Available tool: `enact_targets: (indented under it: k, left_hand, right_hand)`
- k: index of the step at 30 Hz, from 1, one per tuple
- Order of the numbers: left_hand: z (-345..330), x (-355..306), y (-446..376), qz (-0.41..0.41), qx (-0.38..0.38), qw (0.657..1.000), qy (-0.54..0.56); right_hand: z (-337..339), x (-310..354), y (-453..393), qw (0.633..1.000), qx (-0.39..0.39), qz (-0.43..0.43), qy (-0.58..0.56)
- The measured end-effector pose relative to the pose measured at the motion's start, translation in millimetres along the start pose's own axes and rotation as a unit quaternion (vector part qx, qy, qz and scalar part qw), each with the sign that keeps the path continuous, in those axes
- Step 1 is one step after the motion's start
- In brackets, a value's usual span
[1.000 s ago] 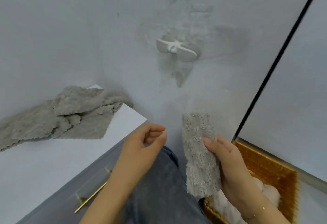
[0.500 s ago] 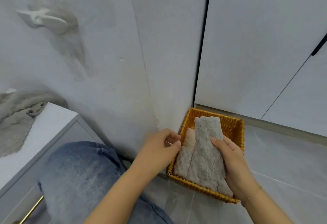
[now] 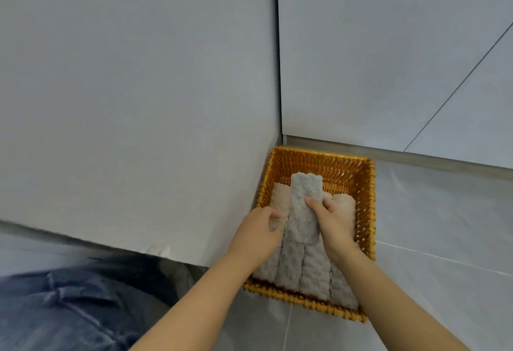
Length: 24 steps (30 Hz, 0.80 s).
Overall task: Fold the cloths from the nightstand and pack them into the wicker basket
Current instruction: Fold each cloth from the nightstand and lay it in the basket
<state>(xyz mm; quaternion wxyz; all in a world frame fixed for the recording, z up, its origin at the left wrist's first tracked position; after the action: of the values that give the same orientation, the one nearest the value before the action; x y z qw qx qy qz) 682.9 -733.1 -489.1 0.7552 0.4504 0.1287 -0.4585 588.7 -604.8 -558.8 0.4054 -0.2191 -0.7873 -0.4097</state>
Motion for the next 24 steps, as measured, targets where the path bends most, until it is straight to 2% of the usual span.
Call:
enact_targets:
  k: [7, 14, 20, 24]
  left_hand:
    - [-31.8, 24.5, -41.8, -0.001, 0.026, 1.0, -0.015]
    - [-44.2, 66.7, -51.0, 0.045, 0.01, 0.996, 0.075]
    - [-52.4, 84.7, -54.7, 0.082, 0.016, 0.994, 0.076]
    - [-56.1, 86.3, -56.3, 0.092, 0.02, 0.993, 0.071]
  right_hand:
    - [22.7, -44.1, -97.4, 0.998, -0.041, -0.044, 0.012]
    - [28.2, -114.6, -152.8, 0.995, -0.044, -0.086, 0.038]
    - [-10.7, -85.5, -134.0, 0.99, -0.039, -0.027, 0.131]
    - [-13.9, -85.8, -134.0, 0.983, 0.005, -0.013, 0.183]
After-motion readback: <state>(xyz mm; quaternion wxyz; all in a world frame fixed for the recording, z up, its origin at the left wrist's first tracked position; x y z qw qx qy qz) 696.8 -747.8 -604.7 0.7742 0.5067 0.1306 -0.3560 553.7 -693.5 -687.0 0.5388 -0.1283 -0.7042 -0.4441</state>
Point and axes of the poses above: each hand's wrist, its own y-axis away from the middle knuckle, its own z-axis out of the back of the hand, x = y × z, the point moved 8 cm from there along -y, towards the middle knuckle, and after that the axes turned 14 degrees about x, right-handed, at the moved point
